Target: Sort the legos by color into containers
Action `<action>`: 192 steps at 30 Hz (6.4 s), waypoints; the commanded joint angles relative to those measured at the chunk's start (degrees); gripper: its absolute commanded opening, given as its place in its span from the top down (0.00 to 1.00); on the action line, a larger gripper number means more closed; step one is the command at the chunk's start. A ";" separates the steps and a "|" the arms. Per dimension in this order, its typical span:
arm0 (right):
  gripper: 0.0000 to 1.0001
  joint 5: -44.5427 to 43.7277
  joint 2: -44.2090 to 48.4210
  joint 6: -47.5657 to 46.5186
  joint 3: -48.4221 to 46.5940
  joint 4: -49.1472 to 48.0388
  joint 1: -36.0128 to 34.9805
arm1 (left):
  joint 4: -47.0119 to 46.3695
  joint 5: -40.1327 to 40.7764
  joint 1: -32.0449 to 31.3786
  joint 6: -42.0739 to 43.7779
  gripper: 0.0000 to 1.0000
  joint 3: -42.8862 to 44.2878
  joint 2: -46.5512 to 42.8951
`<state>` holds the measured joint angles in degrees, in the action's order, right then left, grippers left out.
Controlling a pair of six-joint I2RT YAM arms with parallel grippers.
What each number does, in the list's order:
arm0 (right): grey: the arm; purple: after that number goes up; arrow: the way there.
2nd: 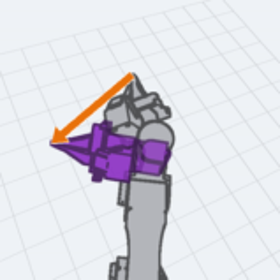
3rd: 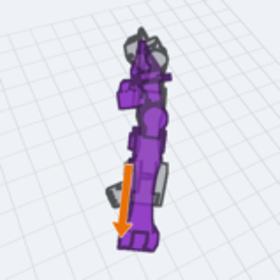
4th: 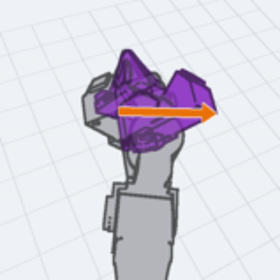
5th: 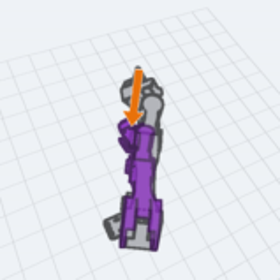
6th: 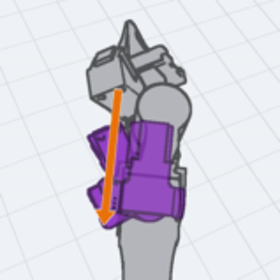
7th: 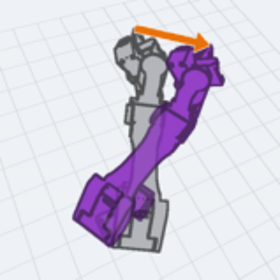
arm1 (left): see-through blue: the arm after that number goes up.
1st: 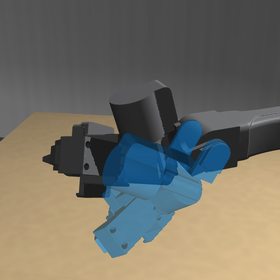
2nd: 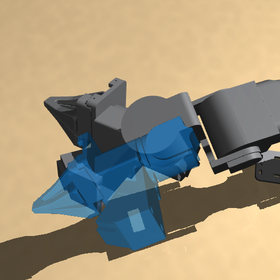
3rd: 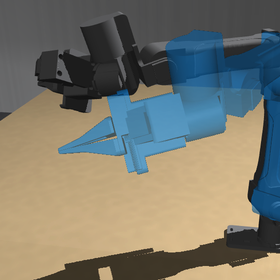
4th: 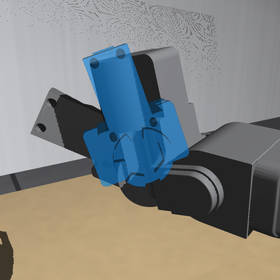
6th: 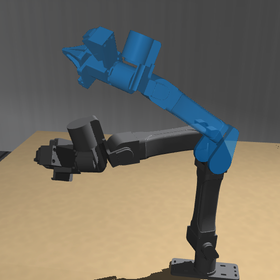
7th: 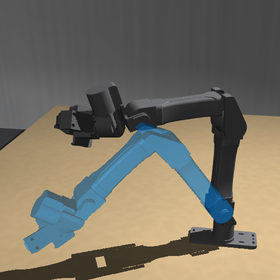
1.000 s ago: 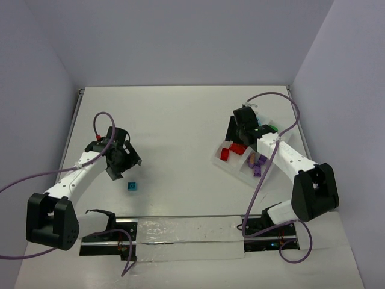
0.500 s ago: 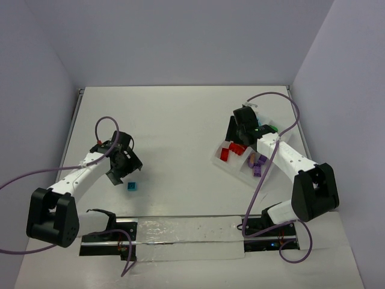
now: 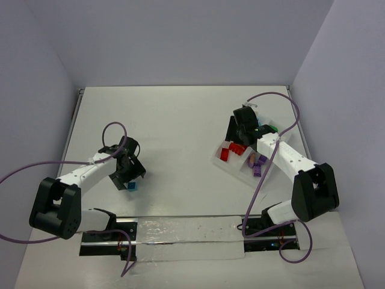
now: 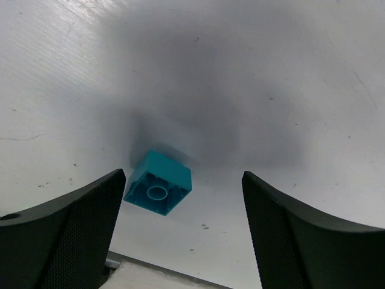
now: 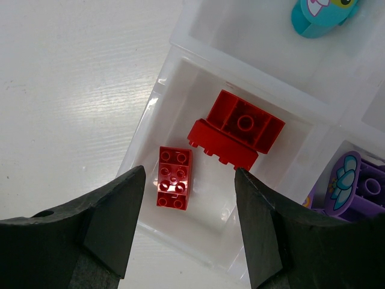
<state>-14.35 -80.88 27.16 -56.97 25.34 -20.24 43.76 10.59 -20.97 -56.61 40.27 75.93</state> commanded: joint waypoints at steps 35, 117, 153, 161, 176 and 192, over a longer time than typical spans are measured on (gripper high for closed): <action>0.31 31.34 8.47 -12.07 -9.82 -2.08 -0.95 | -26.14 -51.77 -4.78 15.45 1.00 40.08 15.07; 0.72 43.24 12.23 -47.55 2.94 -34.27 -16.22 | -29.23 -79.24 -4.60 18.14 1.00 39.48 21.27; 1.00 -10.07 -11.40 3.50 -16.44 -4.15 13.19 | -14.52 -46.39 16.66 23.90 0.01 34.53 7.58; 0.80 -8.67 -14.61 2.86 -15.94 -6.25 14.62 | -13.87 -45.69 16.66 24.39 0.01 34.00 7.52; 0.32 -7.20 -22.39 0.98 -23.92 -4.27 15.23 | -12.92 -44.62 16.66 24.62 0.01 34.67 7.30; 0.06 -7.98 -1.32 -1.28 -20.18 2.13 15.06 | -6.49 -35.42 16.66 28.27 0.01 42.35 4.23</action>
<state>-20.29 -89.20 26.52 -78.55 25.23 -5.56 35.62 -28.68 -4.27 -30.49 78.19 83.90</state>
